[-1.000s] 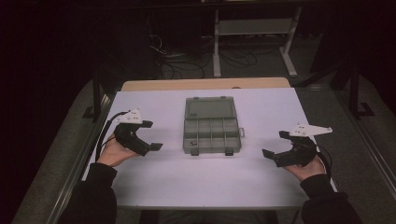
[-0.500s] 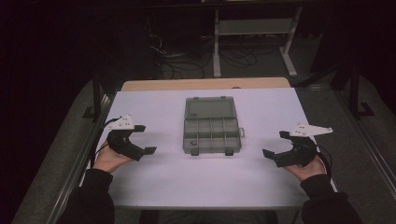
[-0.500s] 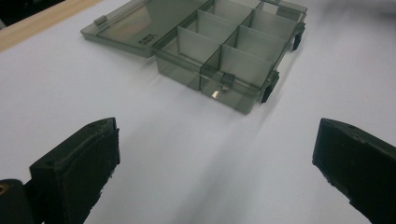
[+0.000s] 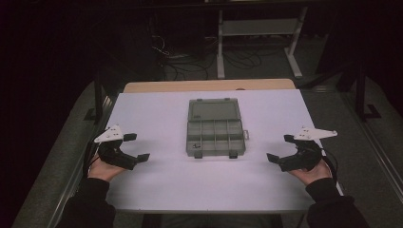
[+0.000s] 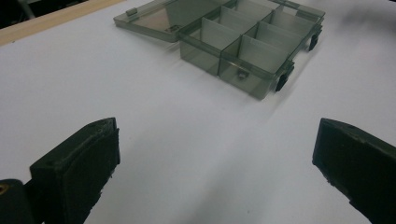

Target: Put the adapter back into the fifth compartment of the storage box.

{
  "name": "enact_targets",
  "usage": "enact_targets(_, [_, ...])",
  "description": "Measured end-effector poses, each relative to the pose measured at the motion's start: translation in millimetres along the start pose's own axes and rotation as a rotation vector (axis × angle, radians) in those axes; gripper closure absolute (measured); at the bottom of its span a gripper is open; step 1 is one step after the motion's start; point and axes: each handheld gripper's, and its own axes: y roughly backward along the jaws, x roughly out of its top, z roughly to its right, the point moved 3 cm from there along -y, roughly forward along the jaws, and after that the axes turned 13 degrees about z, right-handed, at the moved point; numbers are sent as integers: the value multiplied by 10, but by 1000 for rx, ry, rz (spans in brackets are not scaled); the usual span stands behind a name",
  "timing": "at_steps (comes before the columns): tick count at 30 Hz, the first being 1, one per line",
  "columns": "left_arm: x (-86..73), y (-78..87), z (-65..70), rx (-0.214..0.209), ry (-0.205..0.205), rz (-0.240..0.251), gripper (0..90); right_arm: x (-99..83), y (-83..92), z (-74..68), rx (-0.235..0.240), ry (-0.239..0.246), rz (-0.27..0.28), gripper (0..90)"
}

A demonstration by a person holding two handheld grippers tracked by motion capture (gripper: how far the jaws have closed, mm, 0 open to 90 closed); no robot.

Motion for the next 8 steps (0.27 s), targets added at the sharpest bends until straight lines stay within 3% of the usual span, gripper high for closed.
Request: enact_targets(8, [-58, 107, 30, 23, -8, 4, 9, -8, 9, -2, -2, 0, -2, 0])
